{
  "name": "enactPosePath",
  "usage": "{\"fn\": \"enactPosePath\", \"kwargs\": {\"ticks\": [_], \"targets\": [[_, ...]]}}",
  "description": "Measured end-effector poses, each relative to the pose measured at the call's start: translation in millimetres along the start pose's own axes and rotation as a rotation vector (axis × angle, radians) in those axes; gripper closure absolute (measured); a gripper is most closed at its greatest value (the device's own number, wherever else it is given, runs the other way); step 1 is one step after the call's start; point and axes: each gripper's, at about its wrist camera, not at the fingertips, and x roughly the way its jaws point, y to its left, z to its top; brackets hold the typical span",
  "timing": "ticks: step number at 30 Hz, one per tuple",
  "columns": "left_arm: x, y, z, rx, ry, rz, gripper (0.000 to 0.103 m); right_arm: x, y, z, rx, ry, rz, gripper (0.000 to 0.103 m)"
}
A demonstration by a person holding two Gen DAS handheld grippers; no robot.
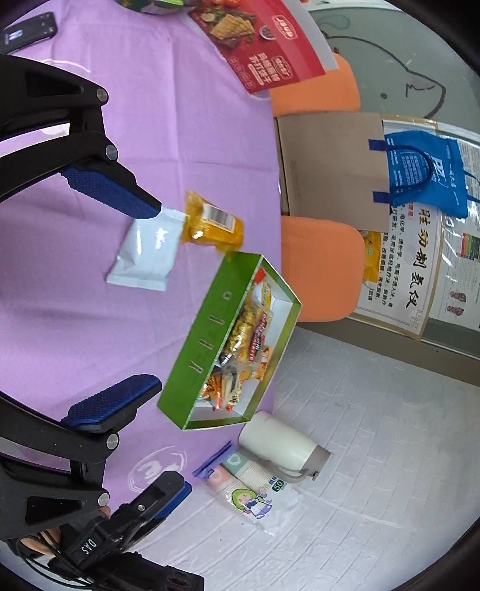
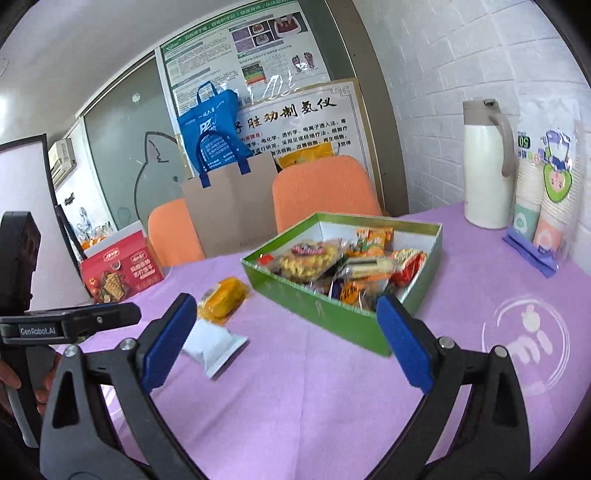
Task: Organize snacks
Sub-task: 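Withdraw both tools from the box toward the white packet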
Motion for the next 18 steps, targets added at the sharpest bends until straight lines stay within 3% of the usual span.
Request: {"fn": "enactPosePath", "kwargs": {"ticks": [6,10,18], "targets": [[6.3,23.1,-51.4,-0.065,0.055,0.038,0.015,6.8,3.3,-32.5,0.011,0.095,0.008,0.005],[12.2,32.5,-72.0,-0.095,0.089,0.024,0.015,13.3,5.6,-43.6,0.016,0.133,0.014,0.005],[14.7,52.3,-62.2,-0.147,0.071,-0.027,0.015,31.0,18.1,-50.7,-0.012,0.196,0.046,0.005]]}}
